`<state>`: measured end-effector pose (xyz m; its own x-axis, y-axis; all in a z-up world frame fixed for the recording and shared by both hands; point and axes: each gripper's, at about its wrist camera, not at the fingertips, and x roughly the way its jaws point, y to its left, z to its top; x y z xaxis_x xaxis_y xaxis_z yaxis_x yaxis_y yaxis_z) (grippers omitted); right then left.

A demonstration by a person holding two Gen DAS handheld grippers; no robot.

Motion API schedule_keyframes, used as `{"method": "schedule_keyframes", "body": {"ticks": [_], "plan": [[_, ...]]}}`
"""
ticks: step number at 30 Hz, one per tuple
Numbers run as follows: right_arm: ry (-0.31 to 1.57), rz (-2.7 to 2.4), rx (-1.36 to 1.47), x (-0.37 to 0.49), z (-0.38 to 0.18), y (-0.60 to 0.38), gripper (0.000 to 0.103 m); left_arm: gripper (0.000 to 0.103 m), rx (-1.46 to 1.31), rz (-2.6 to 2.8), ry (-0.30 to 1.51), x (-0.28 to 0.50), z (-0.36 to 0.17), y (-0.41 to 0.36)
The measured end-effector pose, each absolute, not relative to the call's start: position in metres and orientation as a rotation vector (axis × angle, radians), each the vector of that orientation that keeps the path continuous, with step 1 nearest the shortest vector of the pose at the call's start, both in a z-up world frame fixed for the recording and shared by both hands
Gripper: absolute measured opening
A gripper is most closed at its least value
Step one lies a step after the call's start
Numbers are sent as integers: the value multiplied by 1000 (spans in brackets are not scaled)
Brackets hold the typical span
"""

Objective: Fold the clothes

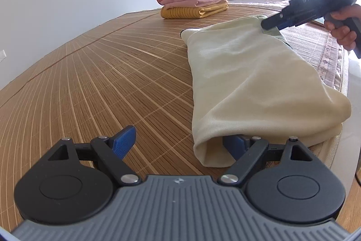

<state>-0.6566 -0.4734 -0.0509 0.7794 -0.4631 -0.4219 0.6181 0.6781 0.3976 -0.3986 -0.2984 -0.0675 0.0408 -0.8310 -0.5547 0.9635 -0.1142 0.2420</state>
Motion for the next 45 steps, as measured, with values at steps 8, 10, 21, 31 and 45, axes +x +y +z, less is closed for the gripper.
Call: {"method": "schedule_keyframes", "body": {"ticks": [8,10,21,31,45], "plan": [[326,-675,527,-664,-61,-469,25,88,631,-1573,419,-365,-64,-292],[322,-696,500,-665,-59,-461,32,88,615,-1620,467,-360,-60,-289],[275,-497,315,-635,-47,-416,43,88,310,-1635,534,-352,-43,-298],[352,-528,283,-631,-36,-425,52,89,585,-1574,380,-377,-61,-293],[396,-458,599,-568,-51,-551,28,89,516,-1758,237,-415,-61,-283]]}}
